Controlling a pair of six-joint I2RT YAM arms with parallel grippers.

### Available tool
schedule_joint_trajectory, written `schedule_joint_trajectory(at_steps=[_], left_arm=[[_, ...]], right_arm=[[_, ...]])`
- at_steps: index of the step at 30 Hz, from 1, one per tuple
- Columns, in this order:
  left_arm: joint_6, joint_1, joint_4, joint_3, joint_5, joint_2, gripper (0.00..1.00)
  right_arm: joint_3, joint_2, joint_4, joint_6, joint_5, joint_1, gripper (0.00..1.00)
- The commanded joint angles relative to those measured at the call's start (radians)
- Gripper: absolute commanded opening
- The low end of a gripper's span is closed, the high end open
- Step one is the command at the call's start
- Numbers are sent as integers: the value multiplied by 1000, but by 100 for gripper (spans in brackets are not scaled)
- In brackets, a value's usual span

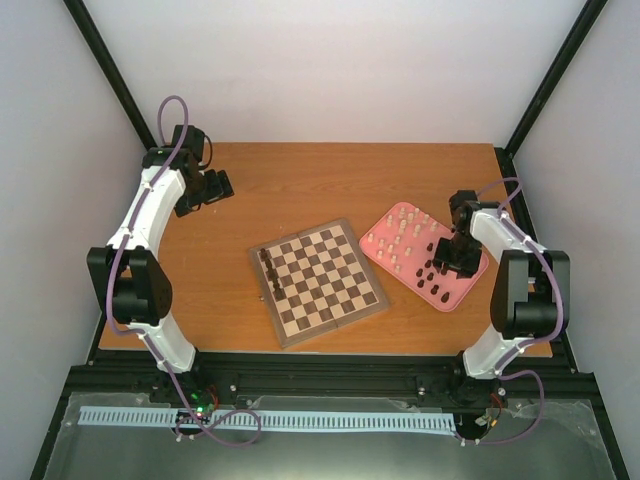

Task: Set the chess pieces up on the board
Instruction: Pick up the chess piece from the storage box.

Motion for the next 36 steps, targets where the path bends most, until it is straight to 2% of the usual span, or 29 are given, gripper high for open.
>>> schedule_joint_trajectory(at_steps=[1, 6, 9, 11, 26, 32, 36], left_arm=[[0, -4, -7, 36, -5, 16, 100], [1, -3, -8, 36, -5, 18, 100], [1, -3, -8, 36, -3, 17, 100], [1, -4, -8, 33, -3, 15, 100], [3, -3, -6, 28, -12, 12, 100], [3, -4, -6, 30, -11, 15, 100], [3, -3, -8, 35, -8, 21, 100]], right_arm=[[13, 21, 50, -13, -12, -15, 50], [13, 47, 71, -17, -19, -16, 50], [17, 59, 79, -21, -17, -21, 41], [19, 64, 81, -22, -14, -24, 39], [55, 126, 104, -35, -15, -32, 32], [57, 136, 105, -35, -21, -33, 21], [51, 132, 100, -31, -25, -33, 8]])
